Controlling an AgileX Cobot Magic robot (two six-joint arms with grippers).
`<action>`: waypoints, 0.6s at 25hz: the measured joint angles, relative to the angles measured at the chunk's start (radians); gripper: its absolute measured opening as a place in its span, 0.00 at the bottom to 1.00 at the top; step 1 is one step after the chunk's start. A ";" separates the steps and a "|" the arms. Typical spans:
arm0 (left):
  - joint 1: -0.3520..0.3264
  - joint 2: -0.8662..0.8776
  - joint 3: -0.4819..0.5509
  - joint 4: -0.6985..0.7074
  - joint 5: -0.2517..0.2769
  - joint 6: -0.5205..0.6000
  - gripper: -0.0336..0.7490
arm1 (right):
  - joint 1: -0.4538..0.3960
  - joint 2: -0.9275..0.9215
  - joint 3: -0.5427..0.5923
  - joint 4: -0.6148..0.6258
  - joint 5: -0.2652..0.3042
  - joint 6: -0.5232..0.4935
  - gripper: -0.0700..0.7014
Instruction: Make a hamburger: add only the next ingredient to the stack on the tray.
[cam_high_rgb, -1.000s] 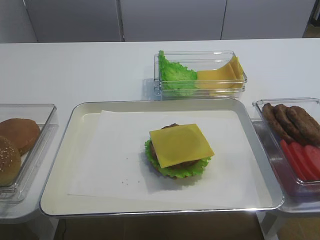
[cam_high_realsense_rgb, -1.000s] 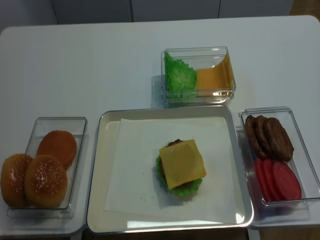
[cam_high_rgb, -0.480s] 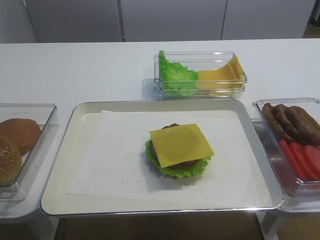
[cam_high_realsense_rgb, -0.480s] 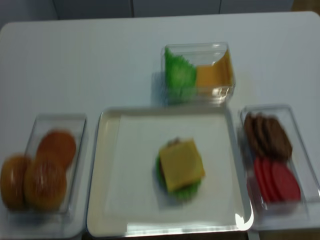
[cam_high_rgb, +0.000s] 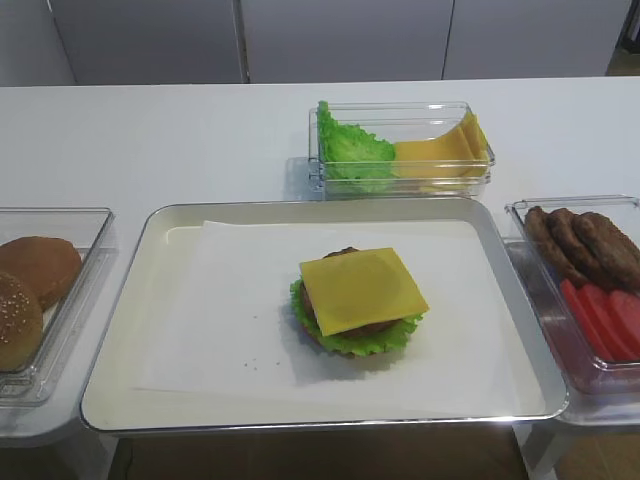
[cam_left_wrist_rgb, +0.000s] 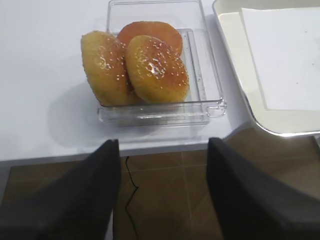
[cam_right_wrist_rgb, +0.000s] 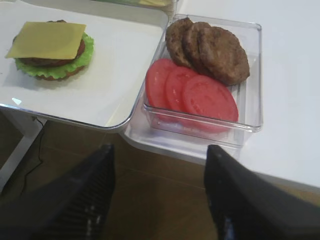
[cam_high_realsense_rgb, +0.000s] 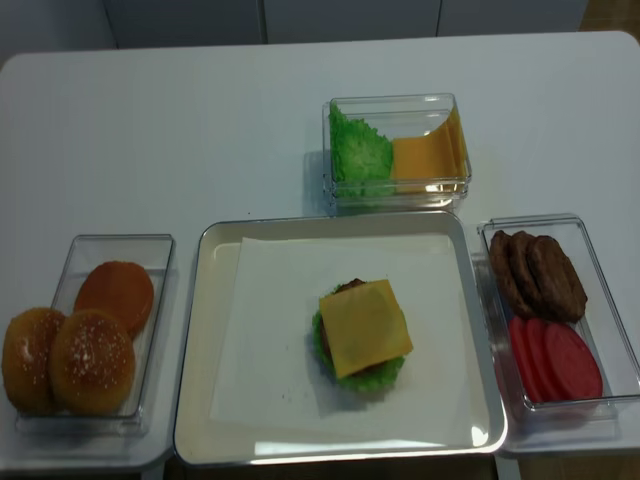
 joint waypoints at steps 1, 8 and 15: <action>0.000 0.000 0.000 0.000 0.000 0.000 0.57 | 0.000 0.000 0.005 0.000 -0.005 -0.003 0.67; 0.000 0.000 0.000 0.000 0.000 0.000 0.57 | 0.000 0.000 0.007 0.000 -0.017 -0.008 0.67; 0.000 0.000 0.000 0.000 0.000 0.000 0.57 | -0.033 0.000 0.007 0.000 -0.019 -0.020 0.67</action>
